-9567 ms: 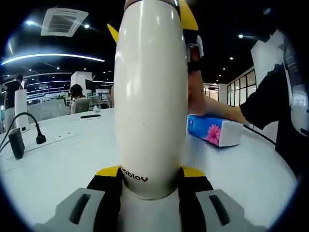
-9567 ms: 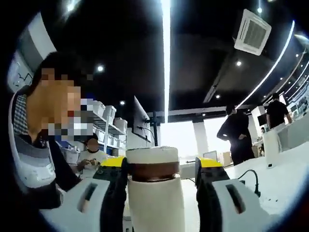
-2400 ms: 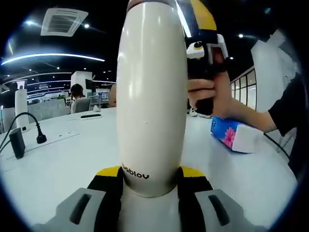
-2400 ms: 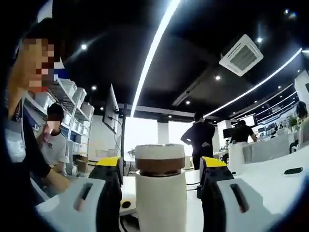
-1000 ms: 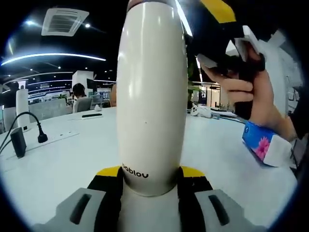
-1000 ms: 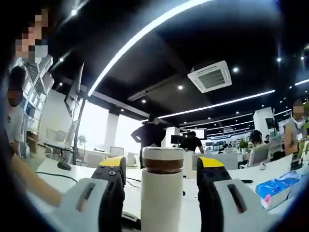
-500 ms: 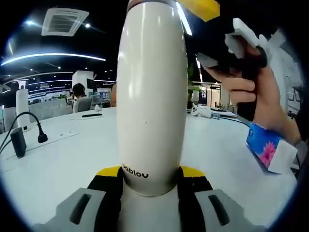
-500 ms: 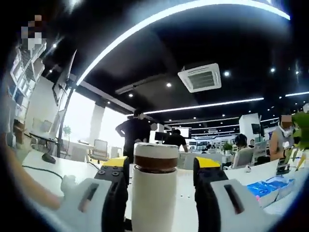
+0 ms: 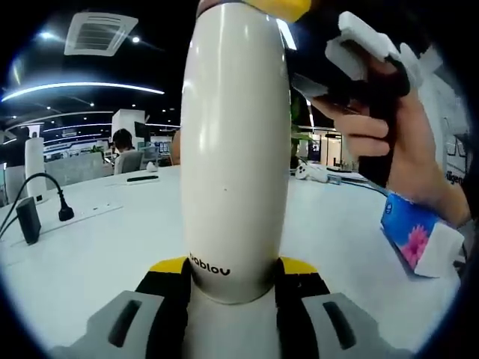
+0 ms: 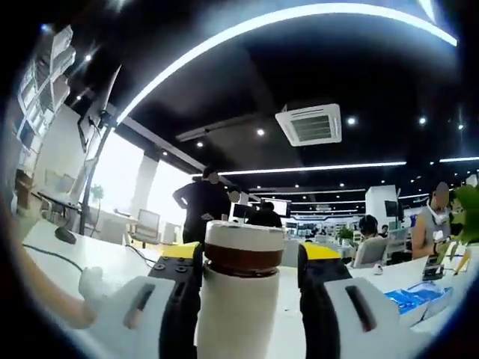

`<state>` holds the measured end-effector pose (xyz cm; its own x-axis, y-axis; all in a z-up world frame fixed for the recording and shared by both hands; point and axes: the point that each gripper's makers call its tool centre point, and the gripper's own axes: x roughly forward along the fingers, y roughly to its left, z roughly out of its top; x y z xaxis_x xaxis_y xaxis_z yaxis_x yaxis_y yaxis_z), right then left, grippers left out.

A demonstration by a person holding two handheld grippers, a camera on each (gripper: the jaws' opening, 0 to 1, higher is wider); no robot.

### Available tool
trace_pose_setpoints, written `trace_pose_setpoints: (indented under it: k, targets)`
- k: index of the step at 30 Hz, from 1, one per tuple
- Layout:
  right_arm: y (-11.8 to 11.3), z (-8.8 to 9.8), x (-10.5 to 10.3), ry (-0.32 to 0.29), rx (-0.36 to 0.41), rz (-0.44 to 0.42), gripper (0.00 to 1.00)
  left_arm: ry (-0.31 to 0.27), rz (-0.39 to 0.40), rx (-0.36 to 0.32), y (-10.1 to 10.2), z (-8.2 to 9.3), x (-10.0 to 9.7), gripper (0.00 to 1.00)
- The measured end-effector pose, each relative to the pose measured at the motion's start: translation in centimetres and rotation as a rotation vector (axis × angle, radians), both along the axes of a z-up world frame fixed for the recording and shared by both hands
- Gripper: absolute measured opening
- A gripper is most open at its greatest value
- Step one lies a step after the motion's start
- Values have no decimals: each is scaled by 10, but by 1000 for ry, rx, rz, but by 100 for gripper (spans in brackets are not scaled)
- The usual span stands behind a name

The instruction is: Grasp the water cup twist off the cup lid place the cup lid on the table

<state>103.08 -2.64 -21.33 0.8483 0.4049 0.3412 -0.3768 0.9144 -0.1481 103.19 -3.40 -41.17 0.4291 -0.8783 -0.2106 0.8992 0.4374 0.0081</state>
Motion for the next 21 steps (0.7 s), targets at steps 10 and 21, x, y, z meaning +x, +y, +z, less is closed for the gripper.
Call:
trace_pose_setpoints:
  k: [10, 21]
  targets:
    - [7, 3, 1, -14, 1, 10, 46, 0, 0, 1, 0, 0, 1, 46]
    - [8, 4, 4, -11, 30, 84, 46, 1, 1, 0, 0, 0, 1, 46]
